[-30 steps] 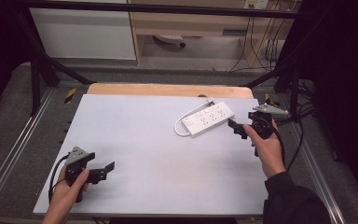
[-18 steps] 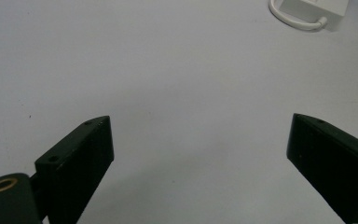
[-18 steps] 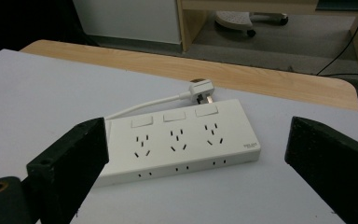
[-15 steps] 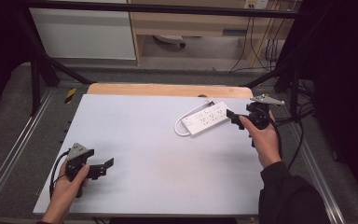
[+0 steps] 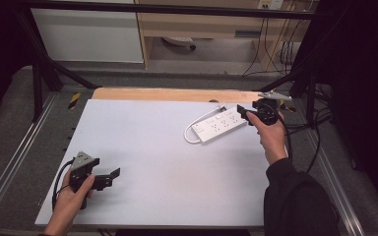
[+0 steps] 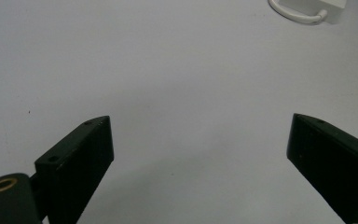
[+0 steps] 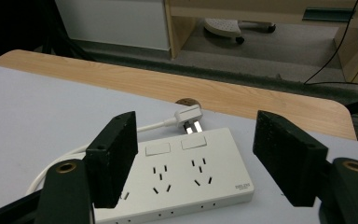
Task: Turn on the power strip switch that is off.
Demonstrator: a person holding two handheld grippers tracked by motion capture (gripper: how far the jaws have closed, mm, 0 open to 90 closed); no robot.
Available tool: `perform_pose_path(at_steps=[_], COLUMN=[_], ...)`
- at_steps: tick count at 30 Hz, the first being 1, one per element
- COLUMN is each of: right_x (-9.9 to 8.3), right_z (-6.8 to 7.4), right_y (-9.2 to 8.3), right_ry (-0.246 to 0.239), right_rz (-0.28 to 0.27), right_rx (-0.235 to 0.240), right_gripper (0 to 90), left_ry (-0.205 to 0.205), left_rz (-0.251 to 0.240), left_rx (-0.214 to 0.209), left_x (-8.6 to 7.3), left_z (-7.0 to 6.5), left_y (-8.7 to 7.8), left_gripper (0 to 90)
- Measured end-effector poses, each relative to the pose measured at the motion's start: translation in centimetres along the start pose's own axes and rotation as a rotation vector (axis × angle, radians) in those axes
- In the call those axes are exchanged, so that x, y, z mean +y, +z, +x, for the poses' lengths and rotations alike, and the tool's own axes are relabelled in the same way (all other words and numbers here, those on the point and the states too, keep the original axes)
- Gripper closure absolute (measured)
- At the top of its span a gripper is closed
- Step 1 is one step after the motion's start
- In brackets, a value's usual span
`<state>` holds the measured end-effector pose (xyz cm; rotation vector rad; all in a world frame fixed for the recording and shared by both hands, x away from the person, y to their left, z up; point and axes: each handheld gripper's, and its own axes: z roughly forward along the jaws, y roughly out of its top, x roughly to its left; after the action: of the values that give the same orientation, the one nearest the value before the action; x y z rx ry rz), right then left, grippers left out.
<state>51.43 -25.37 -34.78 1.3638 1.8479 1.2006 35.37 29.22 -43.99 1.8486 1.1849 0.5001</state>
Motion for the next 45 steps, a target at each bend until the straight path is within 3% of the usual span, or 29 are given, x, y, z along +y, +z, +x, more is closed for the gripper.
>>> perform_pose_path(at_steps=[8,16,29,45], right_x=[0.2,-0.2,-1.0,-1.9], right_z=[-0.4,-0.6,-0.7,-0.3], right_y=[1.2,2.5,4.5,6.4], right_ry=[0.009,0.025,0.051,0.076], right_rz=[-0.004,-0.003,-0.011,-0.005], right_rx=[-0.016,-0.004,-0.010,-0.010], right_gripper=[39.5,54.5,70.5,80.5], left_ry=[-0.001,0.000,0.001,0.003], left_rz=[-0.001,0.000,0.000,0.001], left_rx=[0.000,-0.001,-0.001,-0.004], left_x=[0.0,0.0,0.0,0.0], left_z=[0.0,0.0,0.0,0.0], left_y=[0.0,0.0,0.0,0.0], left_gripper=[7.1,7.1,7.0,7.1])
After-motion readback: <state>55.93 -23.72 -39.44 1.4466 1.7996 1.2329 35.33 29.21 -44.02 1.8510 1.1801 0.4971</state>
